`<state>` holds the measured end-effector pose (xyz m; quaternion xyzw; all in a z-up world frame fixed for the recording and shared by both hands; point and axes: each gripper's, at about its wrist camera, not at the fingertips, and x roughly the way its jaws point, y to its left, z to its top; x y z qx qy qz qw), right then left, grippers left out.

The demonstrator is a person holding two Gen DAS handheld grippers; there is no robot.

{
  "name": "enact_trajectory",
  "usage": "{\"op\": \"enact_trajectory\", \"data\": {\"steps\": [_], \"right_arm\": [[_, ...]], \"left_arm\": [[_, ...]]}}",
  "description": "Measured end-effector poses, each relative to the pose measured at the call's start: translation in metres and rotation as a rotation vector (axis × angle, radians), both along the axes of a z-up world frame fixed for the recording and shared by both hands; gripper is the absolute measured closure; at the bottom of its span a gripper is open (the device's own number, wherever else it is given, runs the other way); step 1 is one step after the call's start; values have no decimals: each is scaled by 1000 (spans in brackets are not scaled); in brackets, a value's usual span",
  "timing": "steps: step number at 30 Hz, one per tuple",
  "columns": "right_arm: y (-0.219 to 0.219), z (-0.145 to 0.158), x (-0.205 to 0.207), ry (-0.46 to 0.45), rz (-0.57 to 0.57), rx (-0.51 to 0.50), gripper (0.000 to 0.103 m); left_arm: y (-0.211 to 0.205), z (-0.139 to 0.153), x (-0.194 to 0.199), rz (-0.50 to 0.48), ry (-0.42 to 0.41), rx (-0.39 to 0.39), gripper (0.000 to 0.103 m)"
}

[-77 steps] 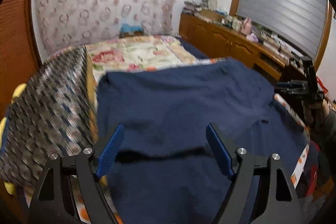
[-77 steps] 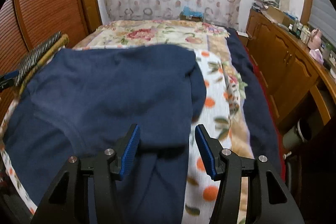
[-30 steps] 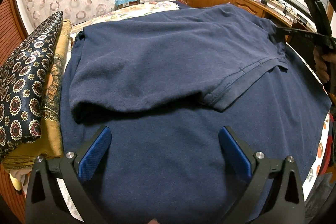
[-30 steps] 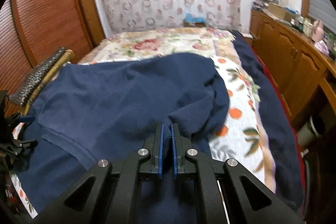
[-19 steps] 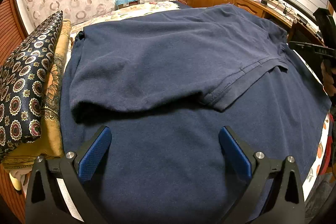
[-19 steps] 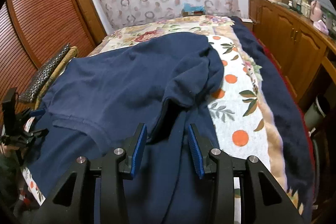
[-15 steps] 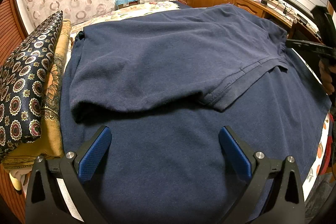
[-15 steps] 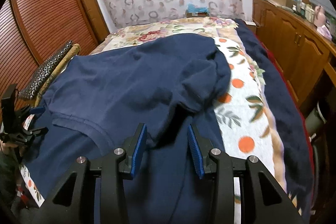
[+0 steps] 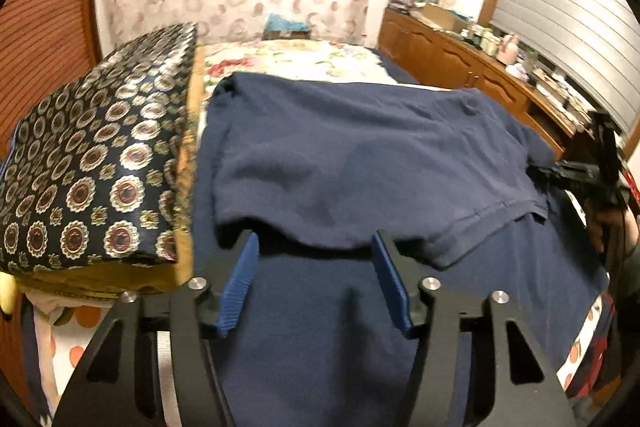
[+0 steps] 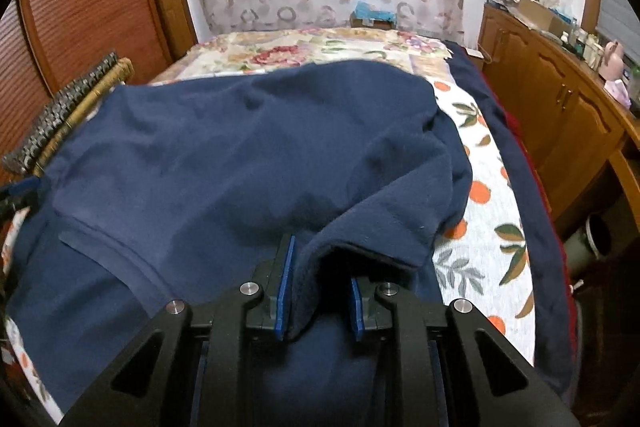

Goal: Fold small clothes

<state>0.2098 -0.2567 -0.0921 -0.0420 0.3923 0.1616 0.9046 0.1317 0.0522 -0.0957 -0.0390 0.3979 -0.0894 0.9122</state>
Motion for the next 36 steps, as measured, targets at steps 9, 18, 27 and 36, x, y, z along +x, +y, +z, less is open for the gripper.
{"op": "enact_trajectory", "data": {"steps": [9, 18, 27, 36], "right_arm": [[6, -1, -5, -23, -1, -29, 79], [-1, 2, -6, -22, -7, -15, 91], [-9, 35, -45, -171, -1, 48, 101], [-36, 65, -117, -238, 76, 138, 101]], "left_arm": [[-3, -16, 22, 71, 70, 48, 53], [-11, -16, 36, 23, 58, 78, 98], [-4, 32, -18, -14, -146, -9, 100], [1, 63, -81, -56, -226, -52, 100]]}}
